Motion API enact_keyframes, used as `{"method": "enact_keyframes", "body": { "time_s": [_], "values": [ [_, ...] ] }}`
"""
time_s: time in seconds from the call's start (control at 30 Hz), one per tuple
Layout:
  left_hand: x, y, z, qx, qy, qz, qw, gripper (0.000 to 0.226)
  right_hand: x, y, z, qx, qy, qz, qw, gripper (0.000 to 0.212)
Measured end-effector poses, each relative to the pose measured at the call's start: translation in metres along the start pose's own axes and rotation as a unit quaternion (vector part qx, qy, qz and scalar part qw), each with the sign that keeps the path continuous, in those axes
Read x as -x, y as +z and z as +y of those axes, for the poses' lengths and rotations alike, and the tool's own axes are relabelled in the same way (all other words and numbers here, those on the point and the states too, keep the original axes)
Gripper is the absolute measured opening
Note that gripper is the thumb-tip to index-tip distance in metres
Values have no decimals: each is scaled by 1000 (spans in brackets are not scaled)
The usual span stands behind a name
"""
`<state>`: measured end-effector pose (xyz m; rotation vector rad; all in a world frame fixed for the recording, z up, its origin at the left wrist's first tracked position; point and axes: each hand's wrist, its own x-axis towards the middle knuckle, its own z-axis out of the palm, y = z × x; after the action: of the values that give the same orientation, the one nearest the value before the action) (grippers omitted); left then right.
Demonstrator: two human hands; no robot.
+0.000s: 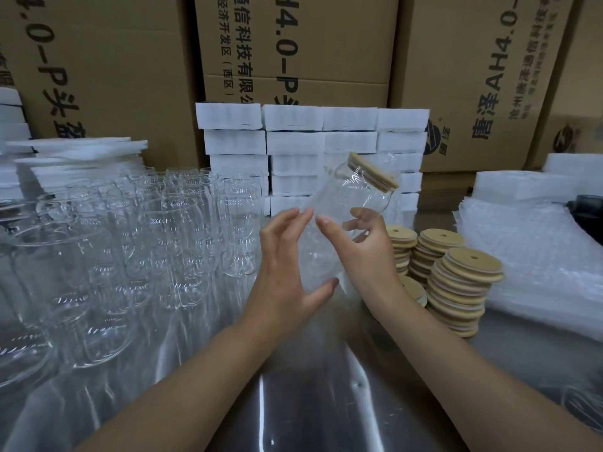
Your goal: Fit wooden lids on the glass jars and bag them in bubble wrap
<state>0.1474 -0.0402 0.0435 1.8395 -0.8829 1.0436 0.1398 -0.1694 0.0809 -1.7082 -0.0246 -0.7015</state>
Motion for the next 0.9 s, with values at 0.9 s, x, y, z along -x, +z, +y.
{"method": "enact_keyframes", "body": {
  "time_s": [0.9],
  "values": [
    [-9, -10, 5, 219, -308, 200, 904, 86, 3, -1, 6, -49, 27, -314, 948, 61]
  ]
}}
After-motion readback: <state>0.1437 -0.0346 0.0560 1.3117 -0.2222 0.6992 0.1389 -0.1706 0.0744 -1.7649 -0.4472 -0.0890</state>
